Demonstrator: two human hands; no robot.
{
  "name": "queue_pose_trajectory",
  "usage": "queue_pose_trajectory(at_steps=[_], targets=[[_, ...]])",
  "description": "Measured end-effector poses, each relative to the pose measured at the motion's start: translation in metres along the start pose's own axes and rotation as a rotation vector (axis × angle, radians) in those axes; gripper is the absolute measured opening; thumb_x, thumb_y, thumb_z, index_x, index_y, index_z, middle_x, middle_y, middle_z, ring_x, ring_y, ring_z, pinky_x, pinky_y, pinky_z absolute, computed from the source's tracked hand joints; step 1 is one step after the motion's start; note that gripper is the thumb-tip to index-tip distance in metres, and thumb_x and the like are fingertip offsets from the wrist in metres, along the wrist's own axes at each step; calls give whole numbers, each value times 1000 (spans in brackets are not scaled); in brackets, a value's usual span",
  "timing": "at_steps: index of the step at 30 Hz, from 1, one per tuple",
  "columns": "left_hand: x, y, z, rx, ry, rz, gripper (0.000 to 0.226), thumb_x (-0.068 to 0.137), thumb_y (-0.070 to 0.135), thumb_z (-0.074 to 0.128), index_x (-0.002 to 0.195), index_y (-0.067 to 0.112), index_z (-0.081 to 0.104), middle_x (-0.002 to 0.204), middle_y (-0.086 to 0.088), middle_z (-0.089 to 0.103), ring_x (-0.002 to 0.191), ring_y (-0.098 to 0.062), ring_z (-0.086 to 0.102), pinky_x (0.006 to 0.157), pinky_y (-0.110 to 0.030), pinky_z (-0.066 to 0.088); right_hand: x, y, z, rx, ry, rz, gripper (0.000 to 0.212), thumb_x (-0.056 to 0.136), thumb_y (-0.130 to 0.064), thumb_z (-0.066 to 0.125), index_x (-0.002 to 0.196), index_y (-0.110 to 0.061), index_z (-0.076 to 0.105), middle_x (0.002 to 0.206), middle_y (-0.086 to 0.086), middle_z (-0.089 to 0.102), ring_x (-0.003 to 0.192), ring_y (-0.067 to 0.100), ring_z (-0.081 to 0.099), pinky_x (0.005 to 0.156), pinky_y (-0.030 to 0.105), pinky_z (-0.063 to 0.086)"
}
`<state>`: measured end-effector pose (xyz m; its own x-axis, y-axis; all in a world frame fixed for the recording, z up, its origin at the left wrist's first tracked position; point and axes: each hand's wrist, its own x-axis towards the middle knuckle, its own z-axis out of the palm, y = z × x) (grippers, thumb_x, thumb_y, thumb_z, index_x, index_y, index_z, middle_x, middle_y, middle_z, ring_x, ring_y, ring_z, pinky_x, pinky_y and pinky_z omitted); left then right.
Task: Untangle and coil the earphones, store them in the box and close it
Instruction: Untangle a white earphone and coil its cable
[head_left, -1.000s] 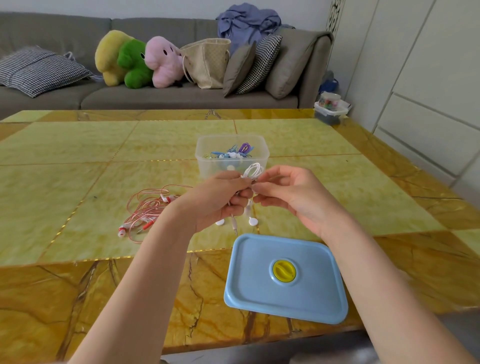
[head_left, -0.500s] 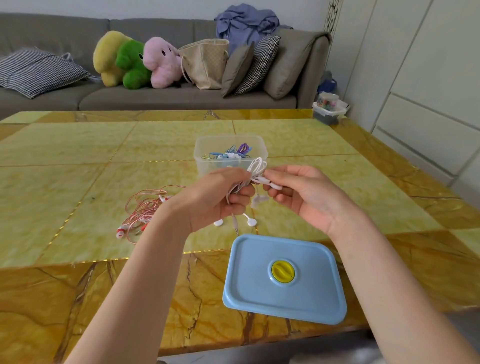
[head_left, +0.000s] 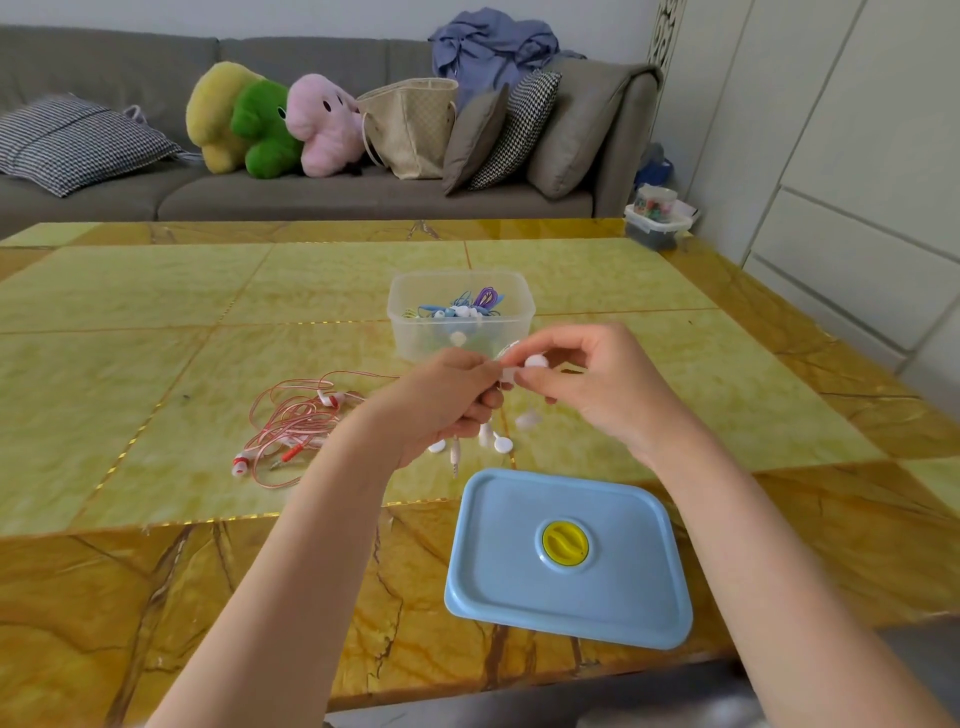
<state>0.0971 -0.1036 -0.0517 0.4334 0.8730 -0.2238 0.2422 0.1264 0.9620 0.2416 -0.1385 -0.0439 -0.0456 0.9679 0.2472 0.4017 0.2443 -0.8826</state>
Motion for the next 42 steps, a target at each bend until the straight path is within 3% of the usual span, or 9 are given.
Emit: queue_pose_trajectory(at_steps=[3, 8, 13, 20, 26, 29, 33, 38, 42], targets=[[-1, -1, 3, 101, -57, -4, 23, 100, 20, 41, 91, 4, 55, 63, 1, 39, 39, -1, 32, 39, -11, 26, 0, 1, 2, -5, 25, -20, 20, 79, 4, 66, 76, -15, 71, 72, 13, 67, 56, 3, 56, 58, 16, 47], [-6, 1, -1, 104, -179, 22, 26, 99, 16, 42, 108, 2, 61, 65, 3, 38, 50, -5, 29, 46, -14, 28, 2, 4, 3, 191, 101, 80, 18, 79, 6, 65, 74, -11, 67, 65, 4, 62, 49, 4, 50, 50, 13, 41], [-4, 0, 4, 357, -129, 97, 26, 95, 30, 49, 94, 15, 70, 64, 5, 38, 53, -7, 33, 48, -17, 29, 0, 6, 8, 257, 117, 136, 18, 80, 7, 64, 74, -10, 65, 65, 9, 64, 49, 9, 49, 47, 15, 40], [3, -3, 1, 97, 1, 91, 33, 100, 30, 38, 76, 15, 55, 66, 2, 39, 47, -6, 29, 43, -15, 26, 4, 8, 5, 546, 245, 149, 12, 82, 8, 61, 86, -2, 66, 76, 10, 69, 59, 11, 64, 68, 19, 55], [15, -5, -4, -80, 321, 116, 36, 100, 34, 37, 77, 15, 56, 72, 0, 48, 58, -10, 43, 50, -19, 36, 0, 2, 15, 328, 142, 137, 21, 82, 10, 61, 80, -11, 65, 74, 6, 65, 61, 17, 69, 69, 22, 56], [14, -4, -3, -89, 313, 125, 36, 99, 36, 38, 85, 15, 63, 77, -1, 50, 67, -11, 46, 56, -21, 39, 2, 8, 22, 53, 94, 151, 27, 86, 3, 58, 77, -21, 64, 71, 2, 67, 63, 19, 68, 78, 30, 55], [9, -2, 0, -84, 234, 142, 33, 99, 33, 39, 81, 17, 61, 77, -1, 45, 69, -12, 43, 58, -20, 39, 4, 14, 26, -68, 115, 149, 27, 90, -1, 53, 80, -25, 61, 64, -5, 61, 49, 5, 56, 64, 20, 48], [10, -1, -2, -59, 270, 218, 34, 100, 31, 38, 83, 6, 52, 67, -1, 39, 61, -12, 39, 58, -20, 39, 3, 11, 22, 513, 116, 331, 12, 86, 8, 56, 86, -3, 62, 61, 4, 64, 49, 10, 59, 53, 17, 51], [10, -3, -6, 8, 301, 259, 43, 100, 27, 39, 60, 13, 39, 50, 9, 35, 46, -5, 34, 50, -17, 33, 1, 12, 19, 613, -26, 388, 9, 86, 5, 57, 86, -2, 63, 59, 3, 64, 51, 8, 60, 53, 16, 50]])
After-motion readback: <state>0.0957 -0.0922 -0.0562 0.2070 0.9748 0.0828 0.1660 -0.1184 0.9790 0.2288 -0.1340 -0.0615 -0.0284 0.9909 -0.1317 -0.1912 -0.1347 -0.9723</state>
